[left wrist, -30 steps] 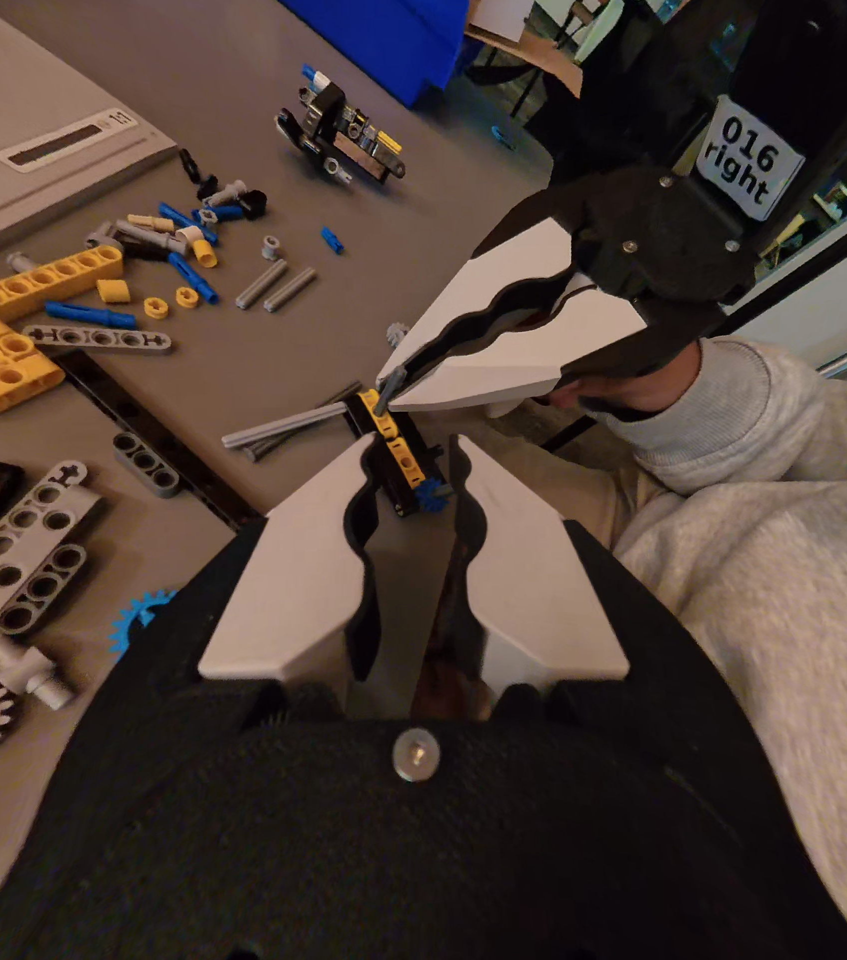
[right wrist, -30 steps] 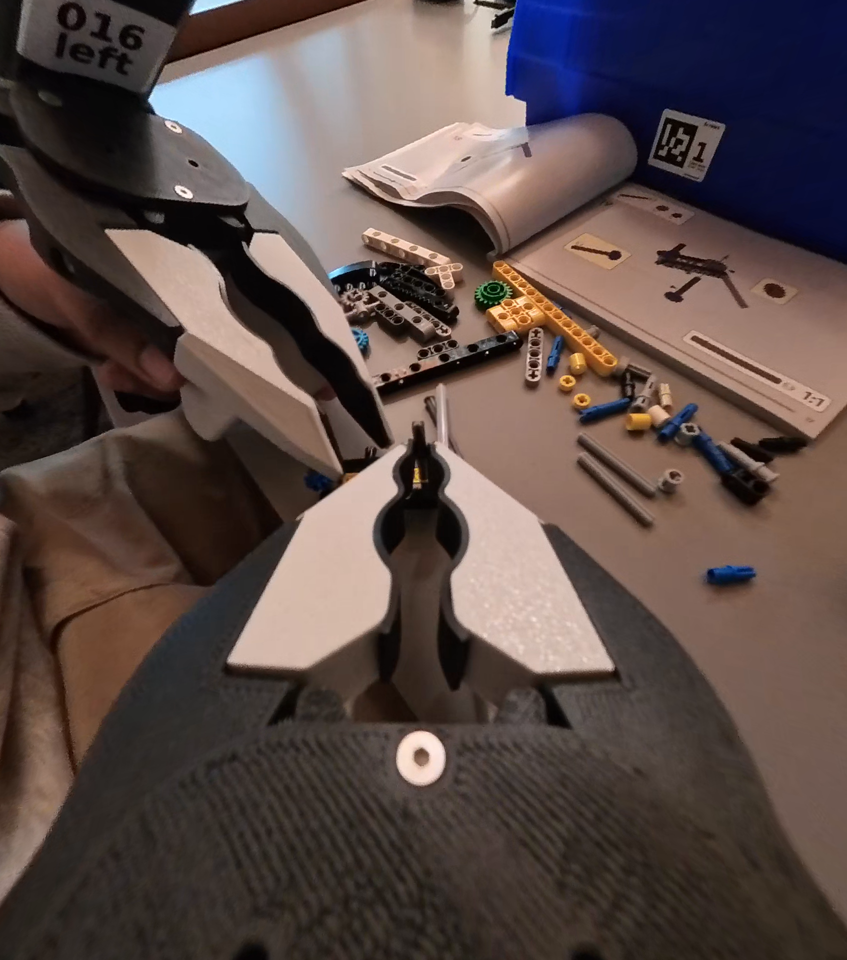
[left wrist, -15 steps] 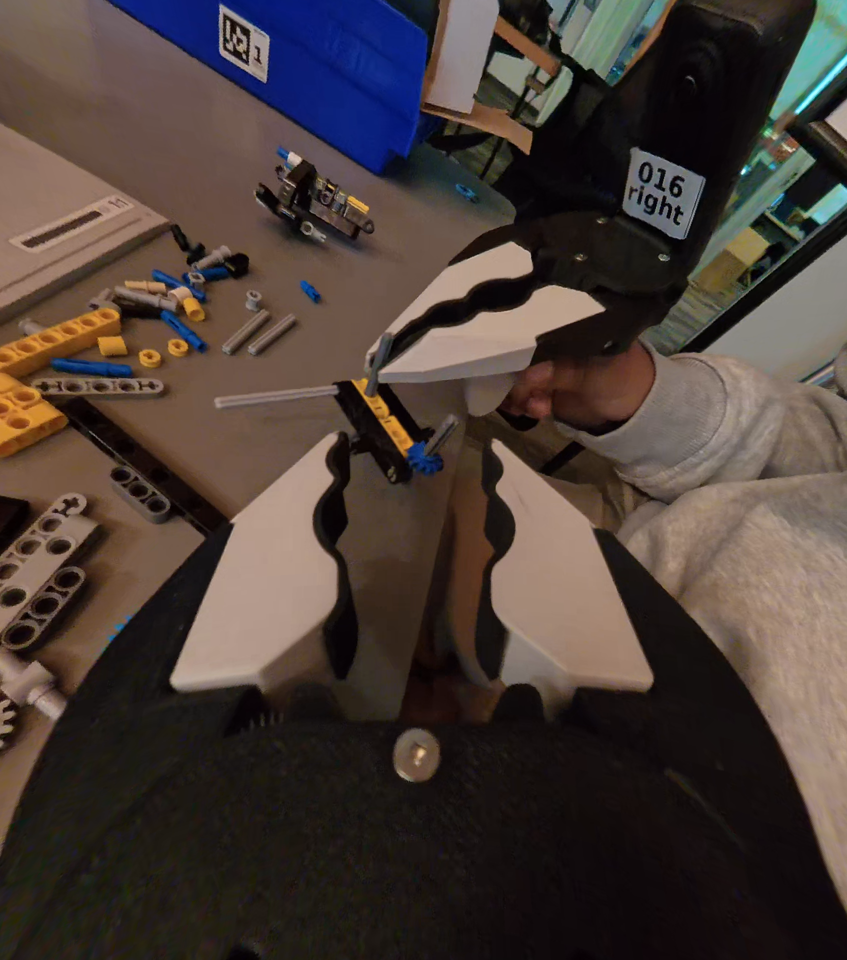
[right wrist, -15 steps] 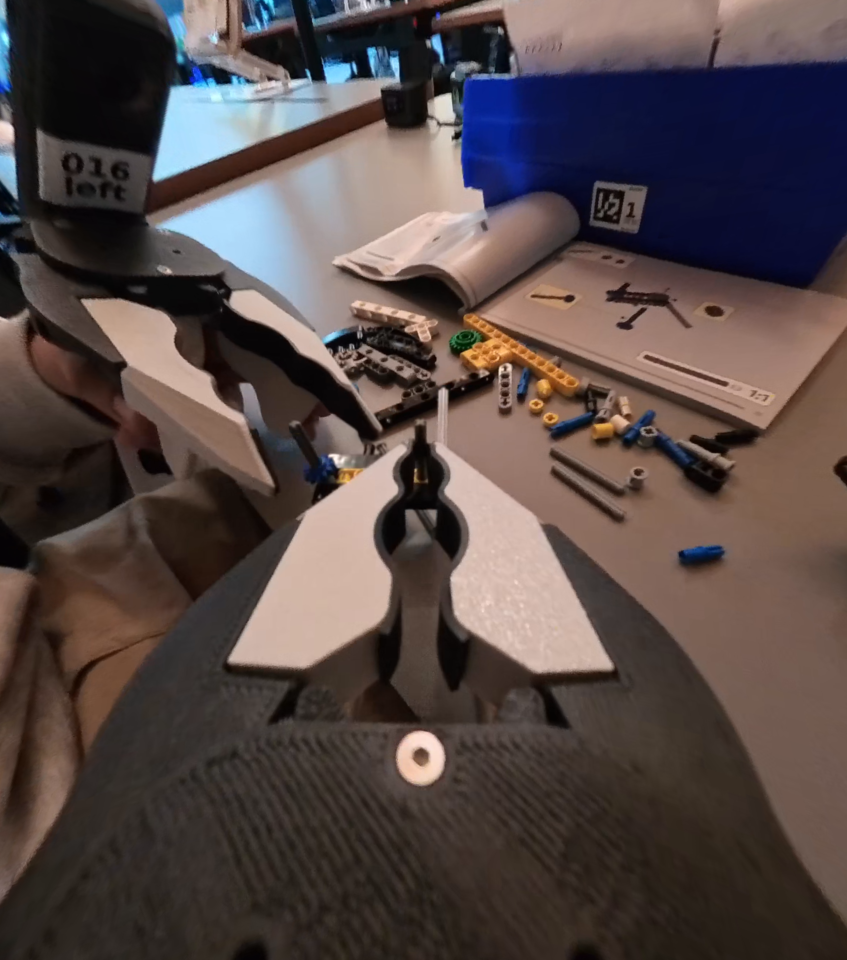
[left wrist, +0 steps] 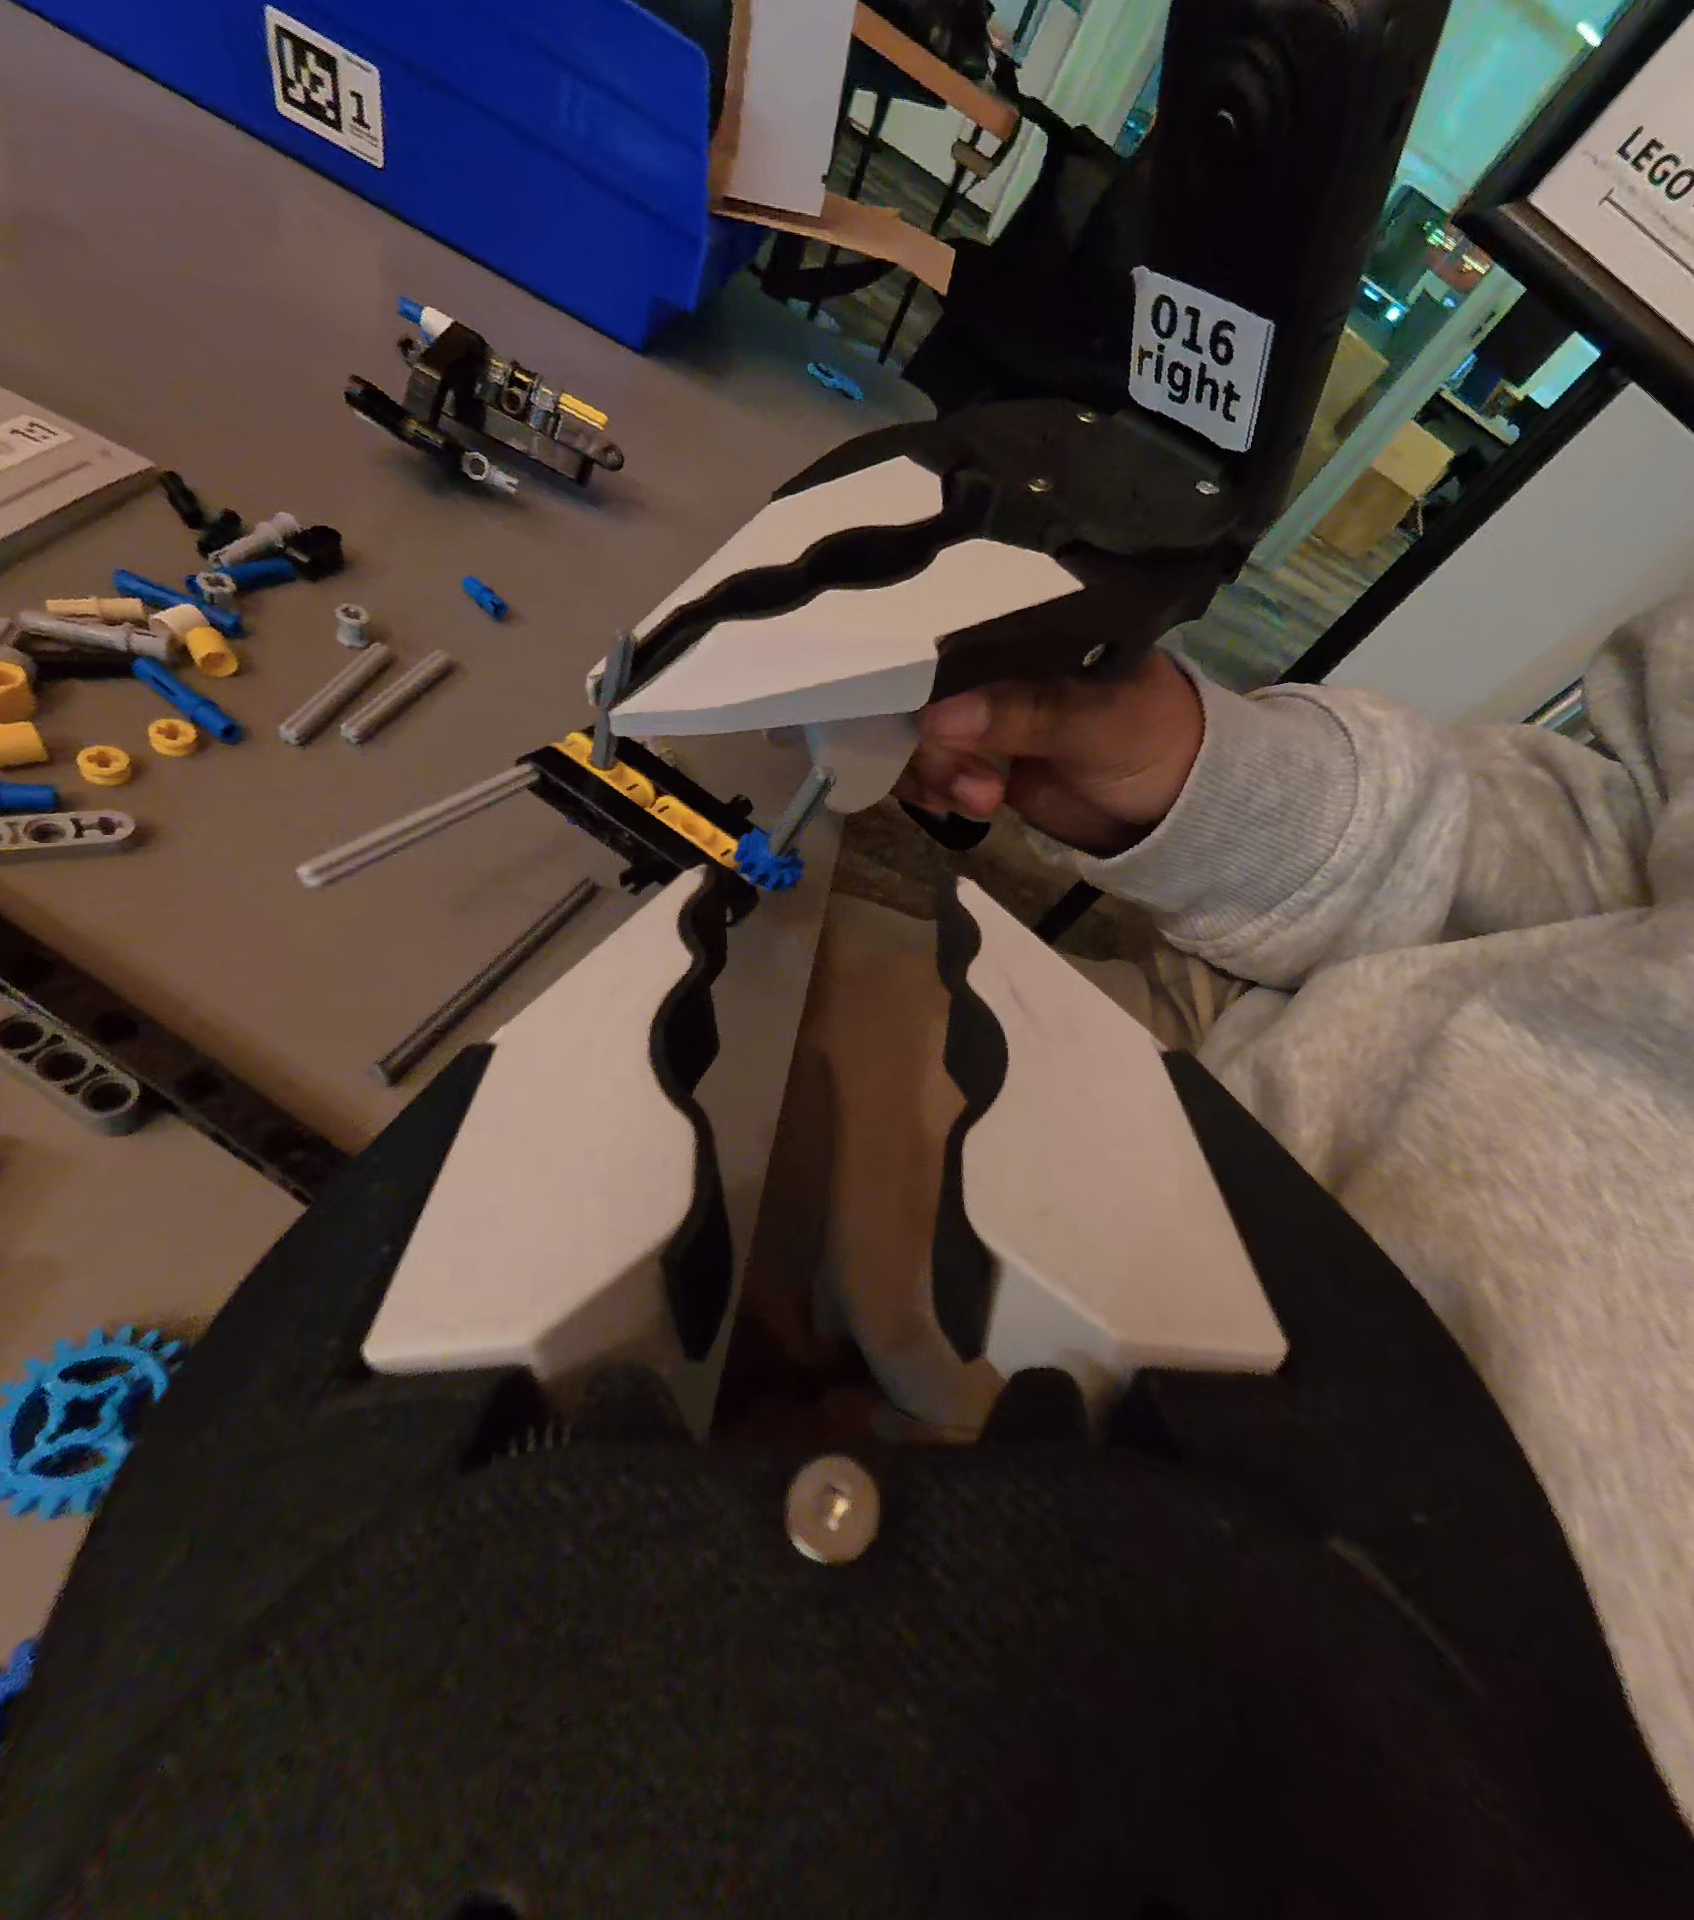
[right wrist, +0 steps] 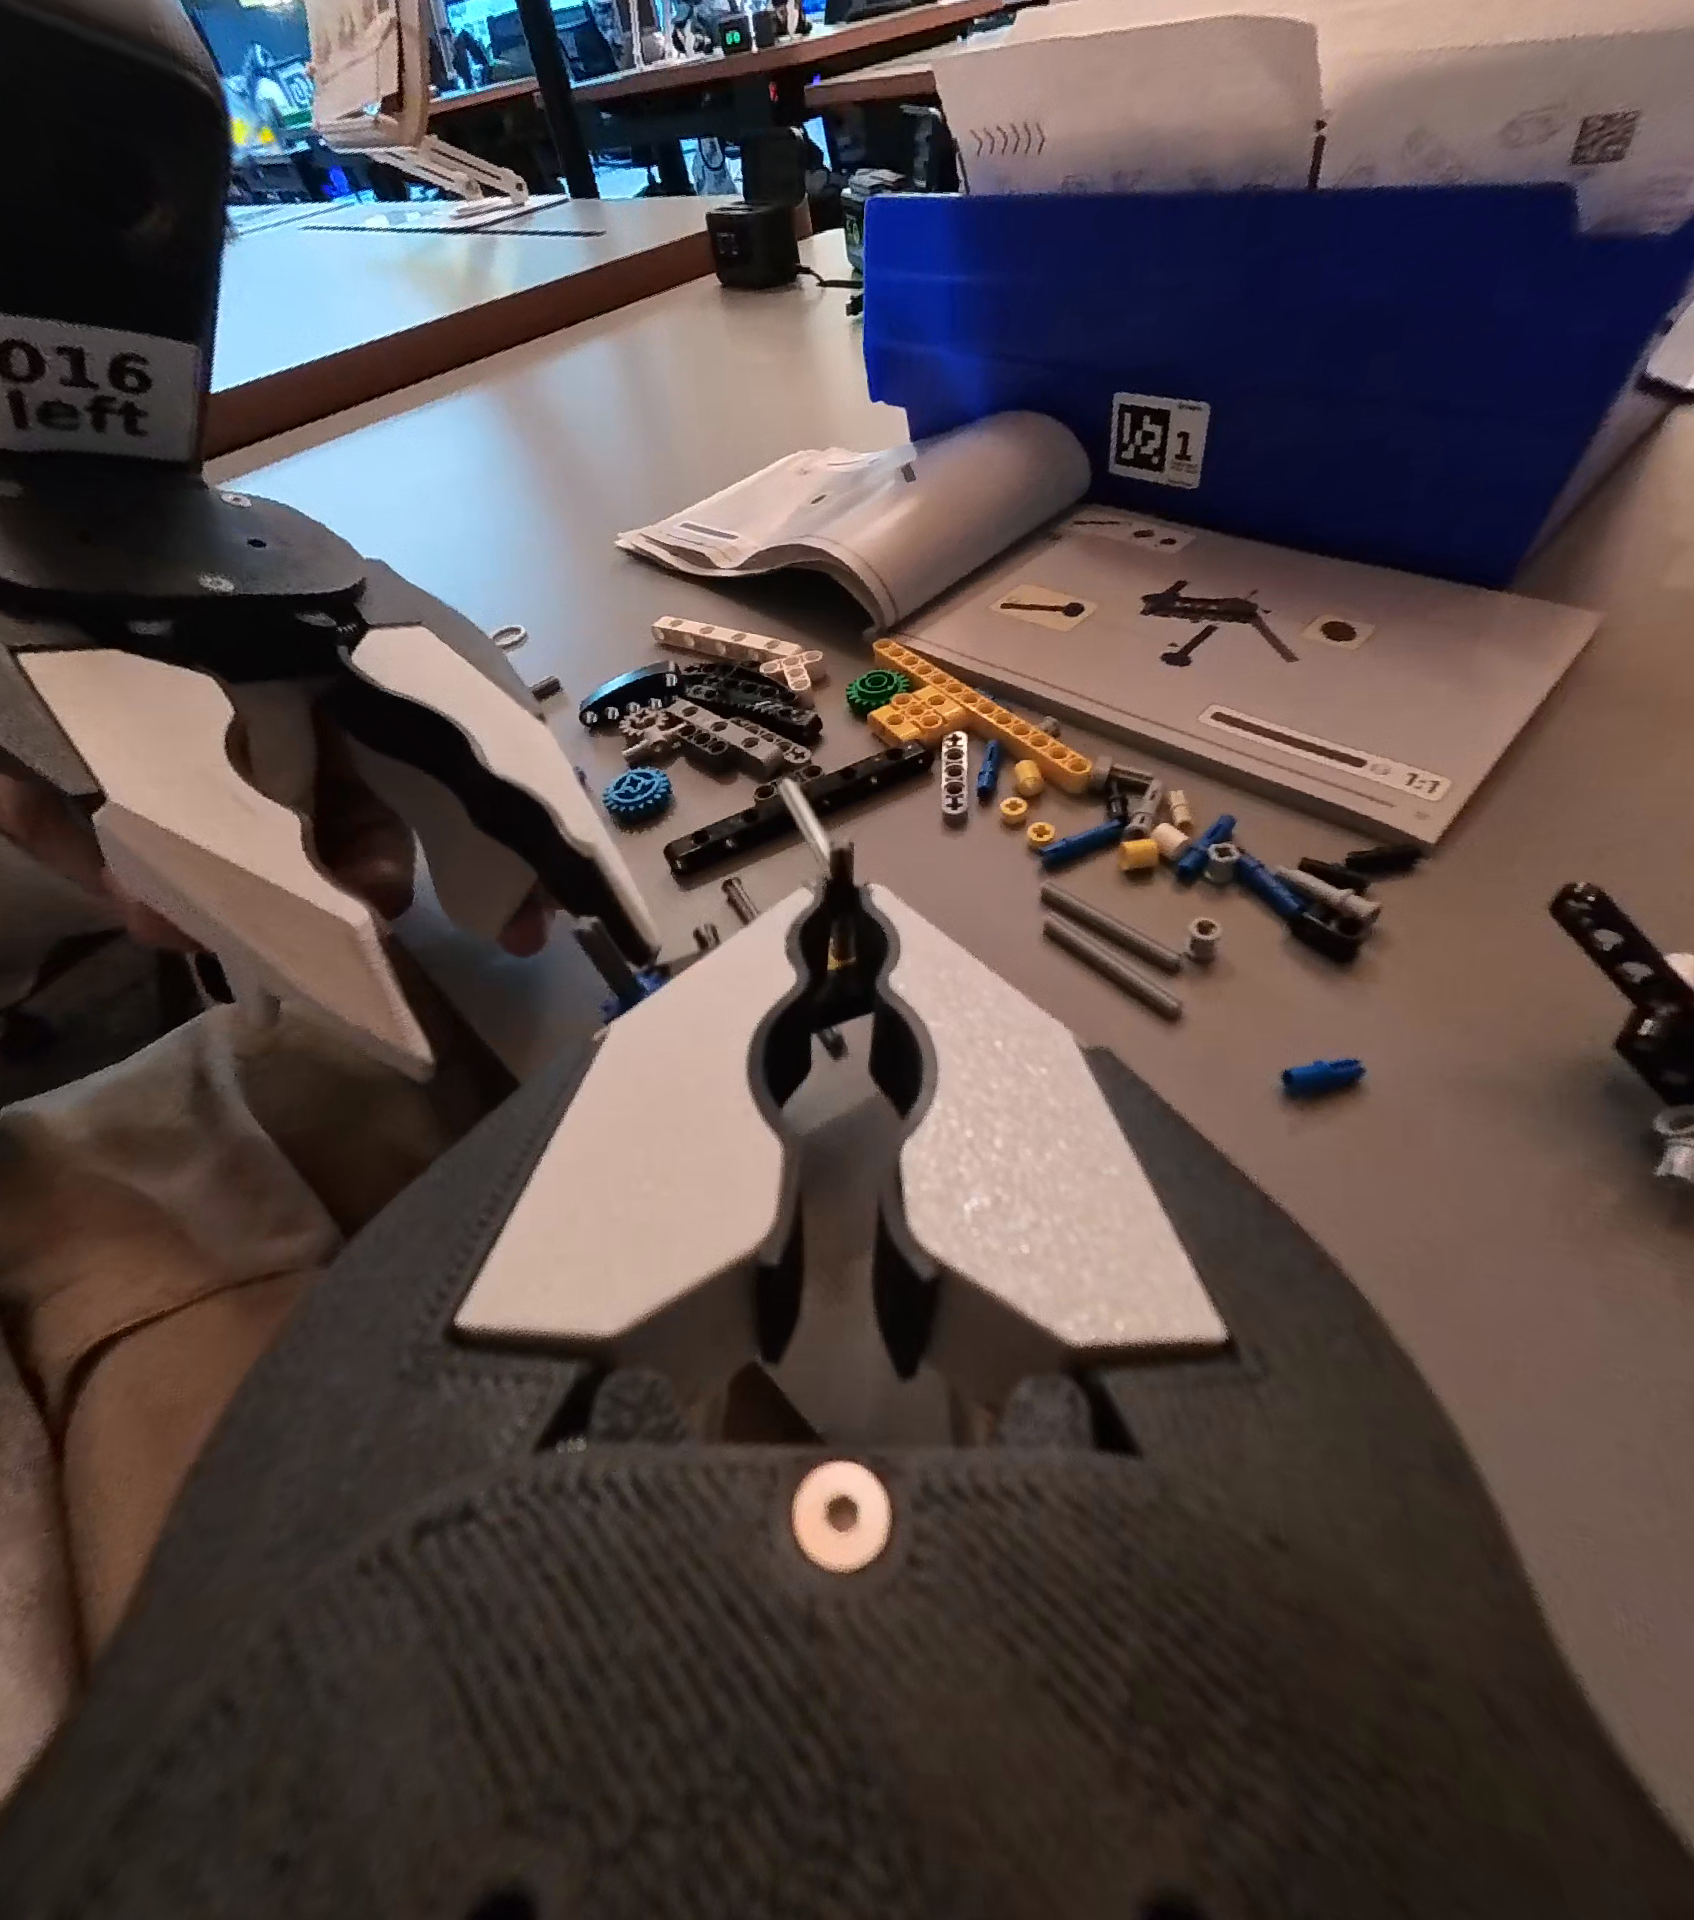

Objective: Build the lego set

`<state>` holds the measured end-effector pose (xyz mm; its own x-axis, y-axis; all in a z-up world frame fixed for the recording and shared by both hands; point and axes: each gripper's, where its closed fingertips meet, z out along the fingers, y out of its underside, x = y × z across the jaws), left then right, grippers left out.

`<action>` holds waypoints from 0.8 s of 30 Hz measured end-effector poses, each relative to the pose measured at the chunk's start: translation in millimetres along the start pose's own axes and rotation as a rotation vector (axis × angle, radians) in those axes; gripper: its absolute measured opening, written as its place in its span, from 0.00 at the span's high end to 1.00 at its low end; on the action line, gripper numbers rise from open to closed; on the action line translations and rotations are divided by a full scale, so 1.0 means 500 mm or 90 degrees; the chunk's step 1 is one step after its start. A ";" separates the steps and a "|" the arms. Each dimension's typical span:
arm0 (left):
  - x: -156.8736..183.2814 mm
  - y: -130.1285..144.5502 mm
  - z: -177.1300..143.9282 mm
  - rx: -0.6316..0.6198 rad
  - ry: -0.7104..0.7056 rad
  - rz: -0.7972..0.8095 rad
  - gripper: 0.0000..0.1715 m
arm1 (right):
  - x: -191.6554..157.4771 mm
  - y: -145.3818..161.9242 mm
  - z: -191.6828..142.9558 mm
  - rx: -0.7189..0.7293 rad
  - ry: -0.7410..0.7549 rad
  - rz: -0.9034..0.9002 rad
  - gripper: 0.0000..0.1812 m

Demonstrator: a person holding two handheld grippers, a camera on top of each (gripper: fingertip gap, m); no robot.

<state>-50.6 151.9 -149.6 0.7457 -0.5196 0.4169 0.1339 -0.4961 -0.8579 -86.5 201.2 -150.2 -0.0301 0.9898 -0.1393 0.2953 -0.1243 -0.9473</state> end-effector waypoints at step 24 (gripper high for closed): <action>-0.033 -0.064 -0.055 0.130 -0.029 -0.003 0.89 | -0.051 0.010 0.012 -0.017 -0.066 -0.052 0.99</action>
<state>-85.2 157.6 -120.8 0.7731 -0.4827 0.4114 0.2637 -0.3454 -0.9007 -90.0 175.2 -153.1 -0.1539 0.9838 -0.0920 0.3135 -0.0396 -0.9488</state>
